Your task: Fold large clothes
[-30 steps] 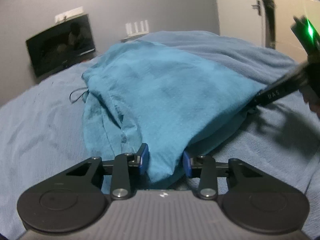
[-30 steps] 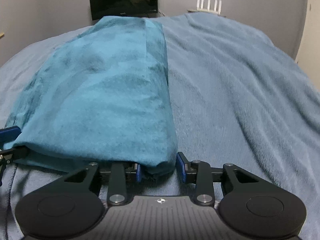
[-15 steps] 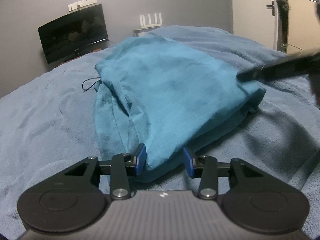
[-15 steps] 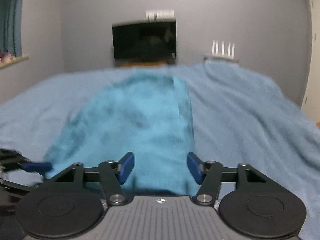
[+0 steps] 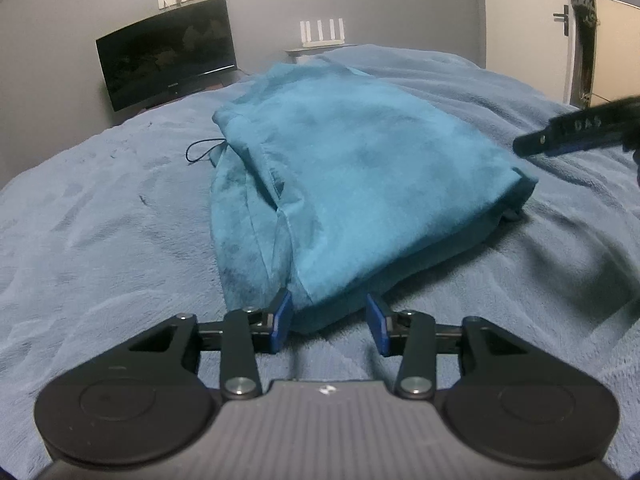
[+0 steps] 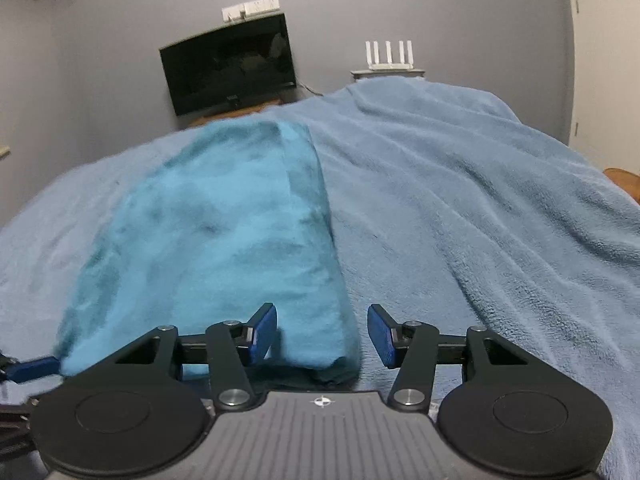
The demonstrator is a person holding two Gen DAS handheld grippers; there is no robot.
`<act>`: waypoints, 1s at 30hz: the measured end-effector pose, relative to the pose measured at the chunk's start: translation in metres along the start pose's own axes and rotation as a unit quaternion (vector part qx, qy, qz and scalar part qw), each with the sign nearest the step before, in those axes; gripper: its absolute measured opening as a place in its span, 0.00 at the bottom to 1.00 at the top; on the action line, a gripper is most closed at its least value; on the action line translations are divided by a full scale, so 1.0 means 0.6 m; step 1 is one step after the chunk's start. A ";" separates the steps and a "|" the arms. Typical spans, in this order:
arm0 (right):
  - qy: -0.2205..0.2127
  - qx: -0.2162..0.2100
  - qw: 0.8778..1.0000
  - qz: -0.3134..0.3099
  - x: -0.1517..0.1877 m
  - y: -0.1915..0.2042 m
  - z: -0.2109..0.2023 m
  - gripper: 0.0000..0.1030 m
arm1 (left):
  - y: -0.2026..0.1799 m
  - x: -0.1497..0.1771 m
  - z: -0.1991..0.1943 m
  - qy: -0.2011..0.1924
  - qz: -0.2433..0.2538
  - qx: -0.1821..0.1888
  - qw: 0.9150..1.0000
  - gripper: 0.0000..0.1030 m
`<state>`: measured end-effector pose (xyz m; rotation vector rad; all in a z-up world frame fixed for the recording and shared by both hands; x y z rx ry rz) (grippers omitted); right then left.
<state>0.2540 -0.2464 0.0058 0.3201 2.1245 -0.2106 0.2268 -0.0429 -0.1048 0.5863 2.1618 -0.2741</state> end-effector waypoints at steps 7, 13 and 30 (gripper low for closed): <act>0.015 0.003 1.000 0.005 0.011 -0.010 -0.058 0.55 | -0.022 -0.001 -0.050 -0.029 -0.004 0.008 1.000 0.57; 0.073 -0.002 0.996 0.055 0.048 -0.025 -0.102 0.65 | -0.036 0.010 -0.076 -0.025 -0.041 0.026 0.998 0.70; 0.051 0.026 0.997 -0.055 0.064 0.045 -0.118 0.89 | -0.020 0.031 -0.061 0.015 -0.100 -0.010 0.995 0.95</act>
Point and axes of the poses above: each gripper's, at about its wrist camera, not at the fingertips, and z roughly the way its jaws point, y to its left, x to its underside, the point moved 2 cm from there along z, roughly the way its jaws point, and after that the axes turned 9 degrees about x, right-handed, at the moved point
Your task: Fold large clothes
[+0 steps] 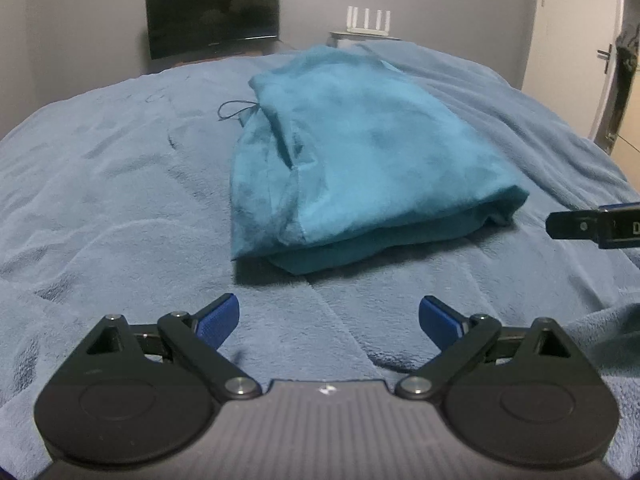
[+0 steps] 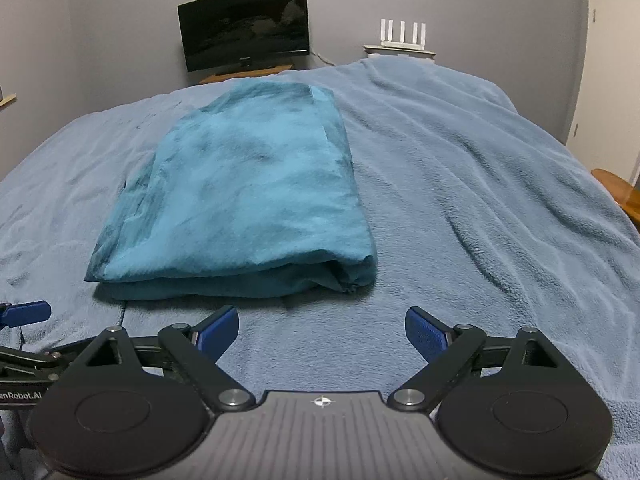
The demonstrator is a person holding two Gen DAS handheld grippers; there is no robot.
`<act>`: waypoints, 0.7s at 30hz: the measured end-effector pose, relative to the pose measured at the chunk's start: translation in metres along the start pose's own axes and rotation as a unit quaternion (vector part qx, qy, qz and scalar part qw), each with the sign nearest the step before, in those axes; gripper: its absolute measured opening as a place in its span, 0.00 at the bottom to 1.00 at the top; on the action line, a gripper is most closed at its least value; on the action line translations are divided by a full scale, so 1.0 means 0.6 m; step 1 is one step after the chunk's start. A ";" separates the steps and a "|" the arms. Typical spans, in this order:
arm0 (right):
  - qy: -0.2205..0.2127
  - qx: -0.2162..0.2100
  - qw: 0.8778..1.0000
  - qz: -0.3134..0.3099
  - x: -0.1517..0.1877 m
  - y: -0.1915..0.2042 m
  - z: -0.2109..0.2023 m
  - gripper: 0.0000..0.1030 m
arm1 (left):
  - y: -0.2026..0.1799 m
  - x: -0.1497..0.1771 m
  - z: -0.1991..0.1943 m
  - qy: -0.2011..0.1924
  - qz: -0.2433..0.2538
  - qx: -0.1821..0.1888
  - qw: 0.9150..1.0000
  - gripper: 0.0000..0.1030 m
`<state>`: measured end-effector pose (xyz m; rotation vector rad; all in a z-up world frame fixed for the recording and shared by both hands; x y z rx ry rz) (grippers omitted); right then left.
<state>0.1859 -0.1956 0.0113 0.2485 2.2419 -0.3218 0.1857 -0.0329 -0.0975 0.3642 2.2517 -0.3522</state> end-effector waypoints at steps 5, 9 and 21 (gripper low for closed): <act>0.000 0.000 1.000 -0.001 0.001 0.000 0.001 0.89 | -0.001 0.000 0.001 -0.001 0.004 0.000 1.000 0.95; -0.001 0.000 1.000 -0.002 0.001 0.000 0.001 0.90 | 0.000 -0.001 0.001 -0.002 0.002 -0.002 1.000 0.95; 0.000 0.001 1.000 -0.003 0.002 0.001 0.002 0.89 | 0.001 -0.001 0.001 -0.003 0.002 -0.001 1.000 0.95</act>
Point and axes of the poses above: each gripper's, at about its wrist camera, not at the fingertips, and z roughly the way its jaws point, y to its left, x to its underside, the point moved 2 cm from there along z, roughly the way its jaws point, and after that the axes turned 9 degrees about x, right-handed, at the moved point
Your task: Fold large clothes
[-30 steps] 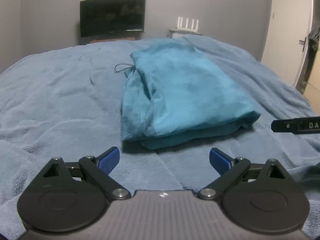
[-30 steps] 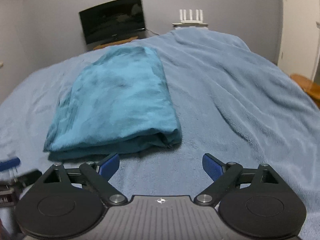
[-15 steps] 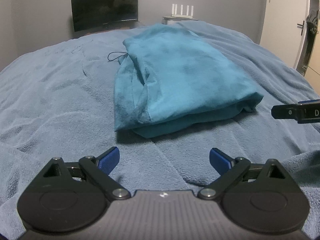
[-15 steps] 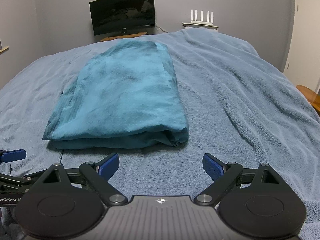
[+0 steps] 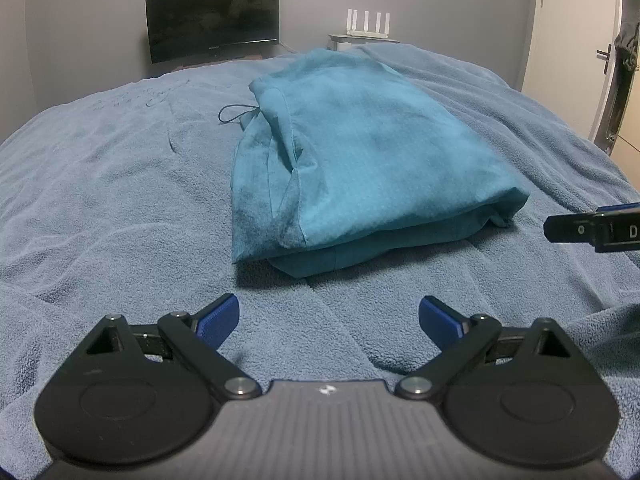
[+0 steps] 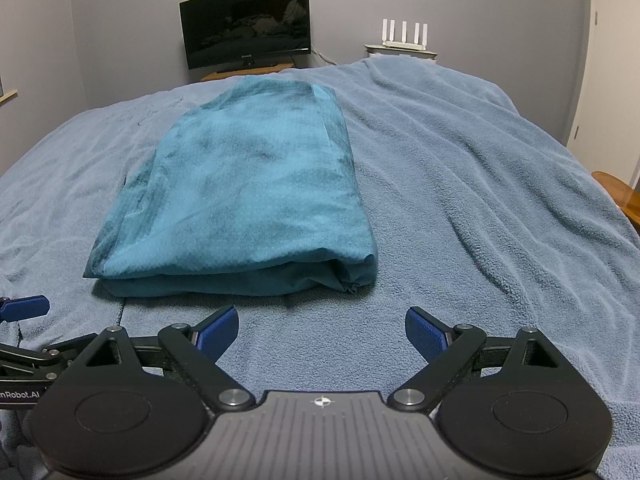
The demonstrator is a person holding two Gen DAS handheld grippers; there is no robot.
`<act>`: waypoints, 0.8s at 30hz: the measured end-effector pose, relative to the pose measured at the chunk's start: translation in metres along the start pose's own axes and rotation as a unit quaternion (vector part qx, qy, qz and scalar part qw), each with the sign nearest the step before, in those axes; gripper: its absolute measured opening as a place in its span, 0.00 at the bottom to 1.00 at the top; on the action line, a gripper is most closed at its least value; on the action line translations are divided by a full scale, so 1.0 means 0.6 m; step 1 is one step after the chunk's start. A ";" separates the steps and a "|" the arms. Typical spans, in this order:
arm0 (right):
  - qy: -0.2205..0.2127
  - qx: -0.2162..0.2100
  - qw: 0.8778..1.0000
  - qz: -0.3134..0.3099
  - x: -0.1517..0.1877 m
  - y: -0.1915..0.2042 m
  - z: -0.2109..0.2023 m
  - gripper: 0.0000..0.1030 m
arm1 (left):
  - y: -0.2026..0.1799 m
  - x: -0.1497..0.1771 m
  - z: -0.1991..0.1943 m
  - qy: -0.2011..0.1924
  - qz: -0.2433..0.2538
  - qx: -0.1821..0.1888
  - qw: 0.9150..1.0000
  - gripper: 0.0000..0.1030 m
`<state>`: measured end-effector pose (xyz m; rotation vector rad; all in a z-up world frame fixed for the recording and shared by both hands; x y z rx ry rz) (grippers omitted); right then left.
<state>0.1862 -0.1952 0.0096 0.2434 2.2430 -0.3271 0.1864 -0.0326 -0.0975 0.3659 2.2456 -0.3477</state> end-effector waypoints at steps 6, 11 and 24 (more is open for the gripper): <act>0.000 0.000 1.000 -0.001 0.000 0.000 0.001 0.89 | 0.000 0.000 0.000 0.000 0.000 0.000 1.000 0.95; 0.001 0.000 1.000 0.000 0.000 0.000 0.000 0.89 | -0.001 0.000 0.000 0.000 0.000 0.000 1.000 0.95; 0.008 0.000 1.000 -0.003 0.001 -0.003 0.004 0.89 | -0.002 0.000 0.000 0.001 0.000 0.000 1.000 0.95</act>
Point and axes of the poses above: each gripper's, at about its wrist camera, not at the fingertips, and z roughly the way its jaws point, y to its left, x to its underside, the point moved 2 cm from there along z, roughly the way its jaws point, and after that the axes turned 9 degrees about x, right-handed, at the moved point
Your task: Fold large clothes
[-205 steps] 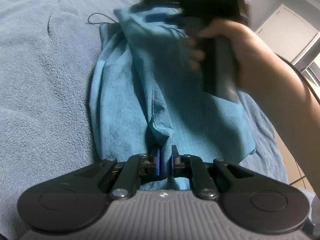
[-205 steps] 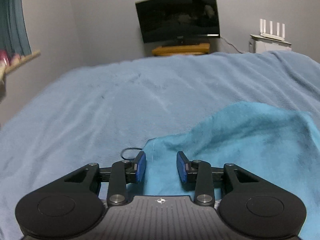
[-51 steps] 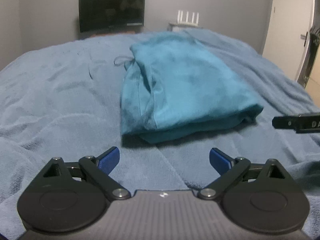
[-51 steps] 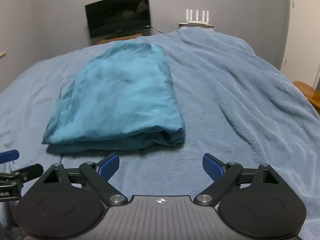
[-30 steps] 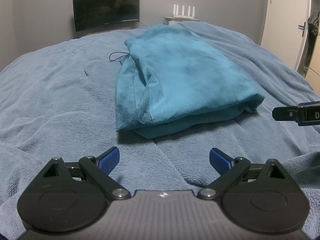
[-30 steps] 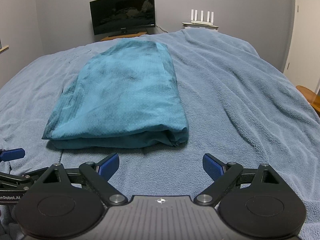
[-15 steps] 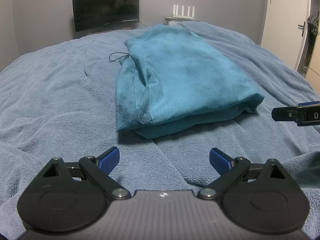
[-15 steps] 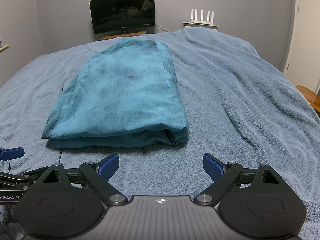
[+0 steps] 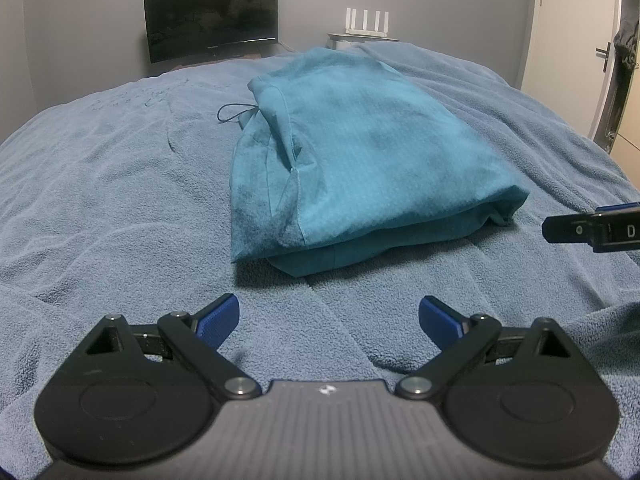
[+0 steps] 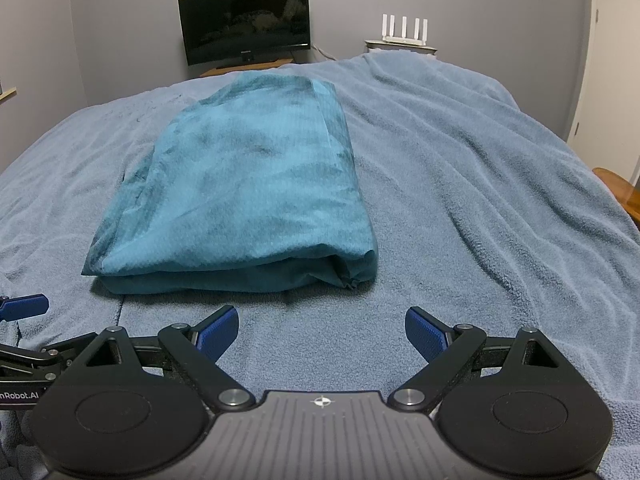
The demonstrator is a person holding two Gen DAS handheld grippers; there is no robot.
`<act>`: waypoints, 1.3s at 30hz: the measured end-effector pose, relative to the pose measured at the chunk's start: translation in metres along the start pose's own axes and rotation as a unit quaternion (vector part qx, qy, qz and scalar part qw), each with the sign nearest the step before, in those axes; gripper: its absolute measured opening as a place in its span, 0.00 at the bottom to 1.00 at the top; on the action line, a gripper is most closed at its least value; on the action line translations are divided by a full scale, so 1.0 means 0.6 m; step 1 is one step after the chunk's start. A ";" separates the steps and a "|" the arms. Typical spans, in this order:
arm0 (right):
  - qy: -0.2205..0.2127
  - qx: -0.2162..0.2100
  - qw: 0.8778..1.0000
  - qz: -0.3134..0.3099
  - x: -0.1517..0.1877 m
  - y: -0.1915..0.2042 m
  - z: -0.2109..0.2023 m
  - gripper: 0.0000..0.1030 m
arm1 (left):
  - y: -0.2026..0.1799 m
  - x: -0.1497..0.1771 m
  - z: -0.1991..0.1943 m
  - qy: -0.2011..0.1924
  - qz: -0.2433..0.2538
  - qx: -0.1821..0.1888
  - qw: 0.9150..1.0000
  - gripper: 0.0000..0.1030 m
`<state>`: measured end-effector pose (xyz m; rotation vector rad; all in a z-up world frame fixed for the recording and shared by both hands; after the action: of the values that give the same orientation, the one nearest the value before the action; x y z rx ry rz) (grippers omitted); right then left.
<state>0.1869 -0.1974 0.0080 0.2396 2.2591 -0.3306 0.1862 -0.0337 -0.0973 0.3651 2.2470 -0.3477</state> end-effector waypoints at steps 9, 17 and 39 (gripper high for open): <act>0.001 0.000 1.000 0.000 -0.001 0.002 0.000 0.90 | 0.001 0.000 0.001 0.000 0.000 0.000 1.000 0.95; 0.001 0.000 1.000 0.000 -0.001 0.003 0.000 0.89 | 0.000 0.001 0.002 0.000 0.002 0.001 1.000 0.95; 0.005 0.000 1.000 0.001 0.003 0.001 0.000 0.89 | 0.004 -0.001 -0.003 -0.012 0.012 0.013 1.000 0.95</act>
<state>0.1858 -0.1964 0.0066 0.2444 2.2685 -0.3298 0.1865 -0.0310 -0.0961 0.4001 2.2149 -0.3666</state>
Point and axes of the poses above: each gripper's, at about its wrist camera, not at the fingertips, and z roughly the way its jaws point, y to its left, x to its underside, the point moved 2 cm from there along z, roughly the way its jaws point, and after that the axes turned 9 degrees about x, right-handed, at the moved point
